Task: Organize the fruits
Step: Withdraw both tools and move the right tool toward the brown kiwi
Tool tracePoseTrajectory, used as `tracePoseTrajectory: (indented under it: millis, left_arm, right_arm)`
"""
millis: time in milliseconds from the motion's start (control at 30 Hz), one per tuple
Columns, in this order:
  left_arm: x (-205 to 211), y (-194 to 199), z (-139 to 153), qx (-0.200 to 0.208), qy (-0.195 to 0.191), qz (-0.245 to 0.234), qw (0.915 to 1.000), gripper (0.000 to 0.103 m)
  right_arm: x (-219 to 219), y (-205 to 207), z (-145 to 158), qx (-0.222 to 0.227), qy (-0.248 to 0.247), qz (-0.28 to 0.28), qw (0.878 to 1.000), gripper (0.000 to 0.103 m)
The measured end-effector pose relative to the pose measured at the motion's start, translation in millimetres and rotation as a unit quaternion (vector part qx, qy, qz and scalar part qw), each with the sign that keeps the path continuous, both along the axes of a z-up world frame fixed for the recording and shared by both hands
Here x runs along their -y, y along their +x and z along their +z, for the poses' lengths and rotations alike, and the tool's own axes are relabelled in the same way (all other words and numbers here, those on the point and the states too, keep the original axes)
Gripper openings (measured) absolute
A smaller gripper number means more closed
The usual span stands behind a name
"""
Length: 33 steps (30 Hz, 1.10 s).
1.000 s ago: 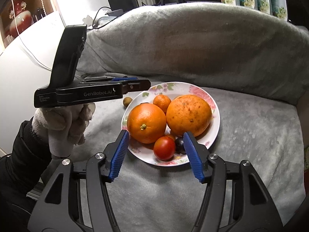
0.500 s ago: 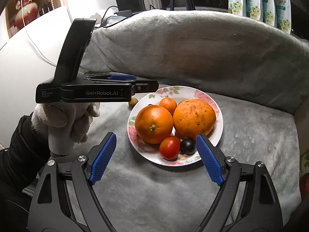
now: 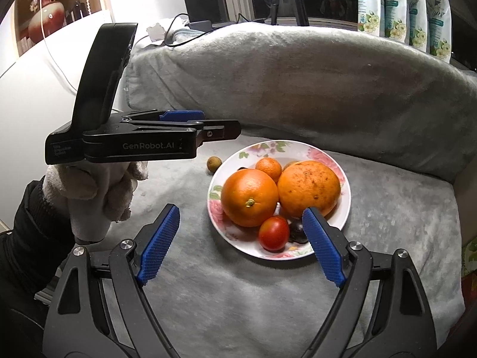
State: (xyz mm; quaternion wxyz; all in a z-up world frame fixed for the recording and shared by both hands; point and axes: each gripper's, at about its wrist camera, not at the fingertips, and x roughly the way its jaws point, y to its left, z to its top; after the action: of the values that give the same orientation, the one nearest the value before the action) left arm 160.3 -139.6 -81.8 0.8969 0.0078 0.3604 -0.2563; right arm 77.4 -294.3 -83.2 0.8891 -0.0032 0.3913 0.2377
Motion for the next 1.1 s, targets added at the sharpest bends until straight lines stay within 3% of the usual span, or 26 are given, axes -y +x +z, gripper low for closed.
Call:
tracePoseTrajectory:
  millis: [600, 1100]
  left_arm:
    - [-36.7, -11.1, 14.6, 0.031, 0.002, 0.025, 0.9992, 0.074]
    - [-119.2, 2.1, 19.3, 0.035, -0.015, 0.095, 0.9947, 0.074]
  right_arm:
    - [-36.3, -3.4, 17.2, 0.019, -0.032, 0.027, 0.999, 0.087]
    - [-66.1, 22.5, 17.9, 0.03, -0.052, 0.057, 0.997, 0.087]
